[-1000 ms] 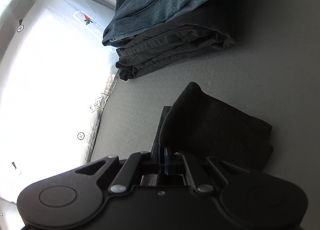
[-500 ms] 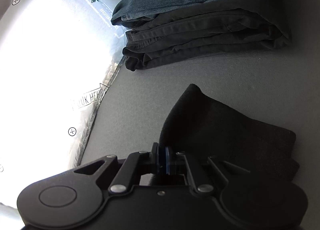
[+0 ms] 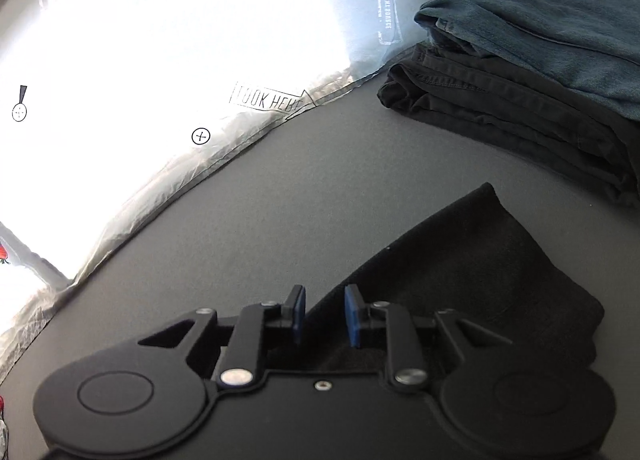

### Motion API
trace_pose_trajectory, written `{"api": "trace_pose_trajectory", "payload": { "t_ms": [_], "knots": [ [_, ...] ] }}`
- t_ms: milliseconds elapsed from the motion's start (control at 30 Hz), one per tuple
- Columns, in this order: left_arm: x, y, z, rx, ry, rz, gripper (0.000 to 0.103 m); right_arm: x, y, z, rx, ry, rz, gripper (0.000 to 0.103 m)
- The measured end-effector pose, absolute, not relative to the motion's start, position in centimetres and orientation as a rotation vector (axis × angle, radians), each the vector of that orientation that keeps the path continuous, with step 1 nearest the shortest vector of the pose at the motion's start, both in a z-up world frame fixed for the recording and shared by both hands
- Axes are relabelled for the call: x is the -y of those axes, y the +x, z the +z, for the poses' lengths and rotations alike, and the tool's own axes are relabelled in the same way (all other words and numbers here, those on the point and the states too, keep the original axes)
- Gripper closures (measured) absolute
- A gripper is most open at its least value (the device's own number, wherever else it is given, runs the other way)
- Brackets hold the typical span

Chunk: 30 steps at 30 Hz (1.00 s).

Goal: Fold clothes

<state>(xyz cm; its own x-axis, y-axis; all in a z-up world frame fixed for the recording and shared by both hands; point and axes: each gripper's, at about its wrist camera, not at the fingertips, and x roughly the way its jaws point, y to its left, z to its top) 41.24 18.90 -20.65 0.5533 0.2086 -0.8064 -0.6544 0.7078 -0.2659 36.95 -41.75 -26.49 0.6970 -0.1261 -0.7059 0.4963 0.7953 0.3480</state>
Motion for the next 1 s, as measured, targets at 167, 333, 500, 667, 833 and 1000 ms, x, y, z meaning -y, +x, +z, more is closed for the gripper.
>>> {"api": "trace_pose_trajectory", "payload": {
  "t_ms": [167,333,500,667,833,1000],
  "knots": [
    [-18.6,39.8,-21.4,-0.890,-0.604,0.526,0.073,39.0,37.0,-27.8,-0.768,0.676,-0.279,0.091],
    [-18.2,38.9,-22.5,-0.957,-0.629,0.512,0.065,35.4,37.7,-28.6,-0.844,0.727,-0.176,0.087],
    [-18.2,38.7,-23.5,-0.967,-0.659,0.511,0.063,31.8,39.4,-28.9,-0.944,0.712,-0.083,0.070],
    [-18.3,39.3,-23.7,-0.951,-0.660,0.520,0.060,30.8,41.8,-30.0,-1.019,0.849,-0.051,0.060],
    [-18.4,39.9,-23.7,-0.941,-0.675,0.552,0.060,31.4,43.7,-31.4,-1.071,1.018,-0.105,0.059],
    [-17.9,40.3,-23.7,-0.946,-0.629,0.554,0.062,32.2,44.7,-33.5,-1.109,1.239,-0.191,0.082]
  ]
}}
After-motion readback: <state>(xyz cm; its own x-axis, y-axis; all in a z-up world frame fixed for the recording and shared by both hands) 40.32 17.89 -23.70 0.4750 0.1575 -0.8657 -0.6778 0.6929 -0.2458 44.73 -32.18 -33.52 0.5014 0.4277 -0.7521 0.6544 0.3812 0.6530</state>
